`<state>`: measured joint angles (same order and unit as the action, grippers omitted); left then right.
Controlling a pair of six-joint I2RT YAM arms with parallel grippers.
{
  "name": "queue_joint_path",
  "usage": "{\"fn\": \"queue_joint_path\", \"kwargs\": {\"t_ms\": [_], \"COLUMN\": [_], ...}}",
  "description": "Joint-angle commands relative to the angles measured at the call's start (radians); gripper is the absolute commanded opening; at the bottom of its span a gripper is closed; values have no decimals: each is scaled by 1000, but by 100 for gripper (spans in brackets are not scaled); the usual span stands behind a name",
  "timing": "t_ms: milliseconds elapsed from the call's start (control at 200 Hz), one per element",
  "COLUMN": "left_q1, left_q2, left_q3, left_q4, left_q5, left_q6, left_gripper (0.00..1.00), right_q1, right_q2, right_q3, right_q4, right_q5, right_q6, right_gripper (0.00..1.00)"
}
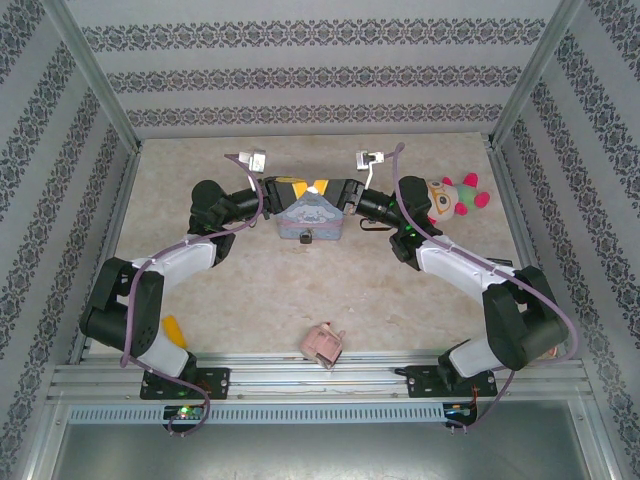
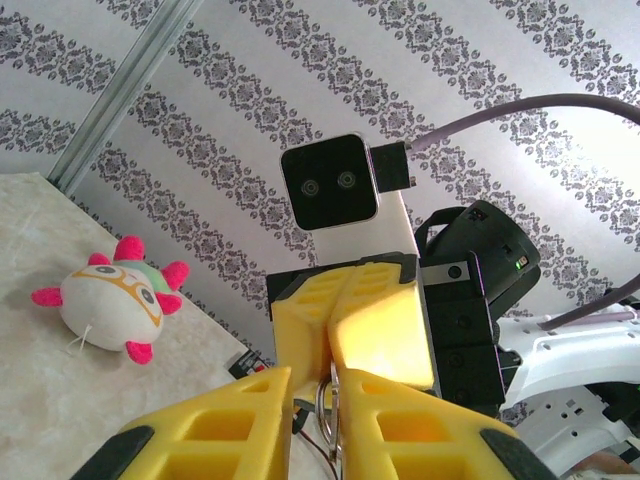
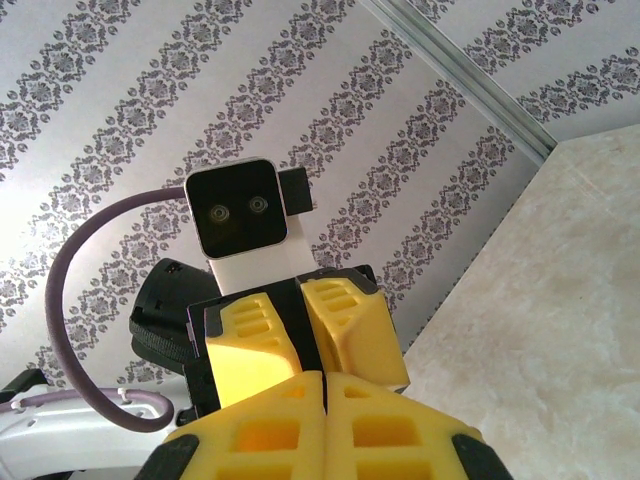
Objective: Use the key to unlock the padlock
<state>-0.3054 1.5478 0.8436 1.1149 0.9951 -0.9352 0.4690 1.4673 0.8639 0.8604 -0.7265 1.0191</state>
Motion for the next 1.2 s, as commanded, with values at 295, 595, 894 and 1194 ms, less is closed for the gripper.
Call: {"fn": "queue_joint_path", "kwargs": {"t_ms": [295,595,894,1194], "left_q1": [10,8,-3,-75], "left_q2": [-32,-139,-266,-299], "left_q3": [31,73,223,249], "left_q4": [-8,-404,-1089,-1335], "left_q5": [31,59,66,21], "left_q6": [42,289,692,830], "left_gripper": [0,0,0,0], "right_q1": [13,-23,-29,23], "right_q2": [26,-36,-179,-247], "right_q3": [43,-15,-100,-177], "right_q4": [55,-51,-276,-274], "right_q5": [-17,22,90,37], "right_q6": [9,-72,-225,-265], "right_gripper": [0,16,24,35]}}
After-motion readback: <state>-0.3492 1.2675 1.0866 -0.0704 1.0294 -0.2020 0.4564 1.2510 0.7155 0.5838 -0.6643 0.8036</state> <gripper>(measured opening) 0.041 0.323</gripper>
